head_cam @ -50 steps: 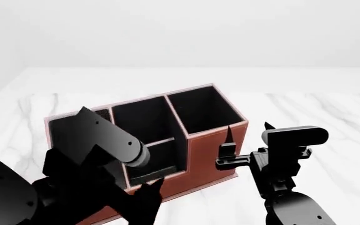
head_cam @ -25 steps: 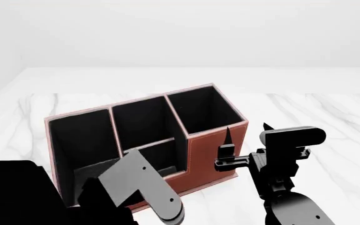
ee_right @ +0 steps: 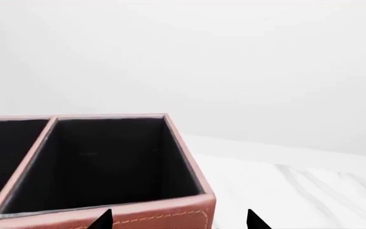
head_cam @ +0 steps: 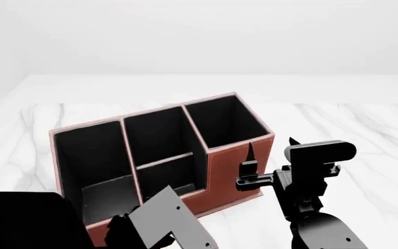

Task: Pick up the book and place it in the left compartment of the caddy.

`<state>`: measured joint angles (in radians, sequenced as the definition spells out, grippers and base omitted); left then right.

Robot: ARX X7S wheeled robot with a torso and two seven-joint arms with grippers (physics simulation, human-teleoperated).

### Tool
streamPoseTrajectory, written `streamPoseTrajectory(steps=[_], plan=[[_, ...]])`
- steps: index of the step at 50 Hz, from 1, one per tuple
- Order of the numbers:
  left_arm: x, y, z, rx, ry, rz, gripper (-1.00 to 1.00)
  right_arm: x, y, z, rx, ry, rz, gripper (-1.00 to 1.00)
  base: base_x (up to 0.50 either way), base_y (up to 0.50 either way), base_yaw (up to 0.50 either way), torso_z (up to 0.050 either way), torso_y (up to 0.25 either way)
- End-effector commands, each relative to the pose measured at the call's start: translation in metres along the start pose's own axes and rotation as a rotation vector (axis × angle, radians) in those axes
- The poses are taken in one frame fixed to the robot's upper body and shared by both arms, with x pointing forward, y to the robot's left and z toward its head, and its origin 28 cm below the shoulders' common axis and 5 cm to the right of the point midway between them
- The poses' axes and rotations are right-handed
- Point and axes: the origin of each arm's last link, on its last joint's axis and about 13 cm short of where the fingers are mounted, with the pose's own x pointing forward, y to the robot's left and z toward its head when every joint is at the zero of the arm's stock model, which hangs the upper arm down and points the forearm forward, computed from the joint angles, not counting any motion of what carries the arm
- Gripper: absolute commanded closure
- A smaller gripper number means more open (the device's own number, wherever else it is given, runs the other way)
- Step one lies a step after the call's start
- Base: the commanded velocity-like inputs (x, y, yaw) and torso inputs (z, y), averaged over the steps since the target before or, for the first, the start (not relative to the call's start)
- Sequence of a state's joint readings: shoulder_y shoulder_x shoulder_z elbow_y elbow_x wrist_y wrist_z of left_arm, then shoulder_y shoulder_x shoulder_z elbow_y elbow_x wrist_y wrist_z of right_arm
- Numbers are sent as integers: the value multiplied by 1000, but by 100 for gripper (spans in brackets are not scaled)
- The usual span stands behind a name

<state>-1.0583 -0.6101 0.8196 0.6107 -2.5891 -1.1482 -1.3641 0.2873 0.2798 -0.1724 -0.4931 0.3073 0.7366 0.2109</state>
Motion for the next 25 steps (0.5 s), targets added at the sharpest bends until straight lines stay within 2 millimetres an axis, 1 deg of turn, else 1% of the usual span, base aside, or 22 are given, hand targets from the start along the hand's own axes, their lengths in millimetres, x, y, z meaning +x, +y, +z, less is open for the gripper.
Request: streamPoseTrajectory(steps=[1, 7, 16, 25], plan=[[9, -12, -6, -16, 23, -48, -100, 0, 0, -1, -1, 3, 2, -100, 0, 0, 0, 0, 0], [19, -17, -13, -20, 55, -68, -100, 0, 0, -2, 0, 5, 1, -100, 0, 0, 0, 0, 0], [26, -17, -13, -39, 62, -71, -100, 0, 0, -2, 2, 5, 1, -100, 0, 0, 0, 0, 0], [41, -17, -18, -58, 88, -93, -100, 0, 0, -1, 5, 4, 3, -100, 0, 0, 0, 0, 0]])
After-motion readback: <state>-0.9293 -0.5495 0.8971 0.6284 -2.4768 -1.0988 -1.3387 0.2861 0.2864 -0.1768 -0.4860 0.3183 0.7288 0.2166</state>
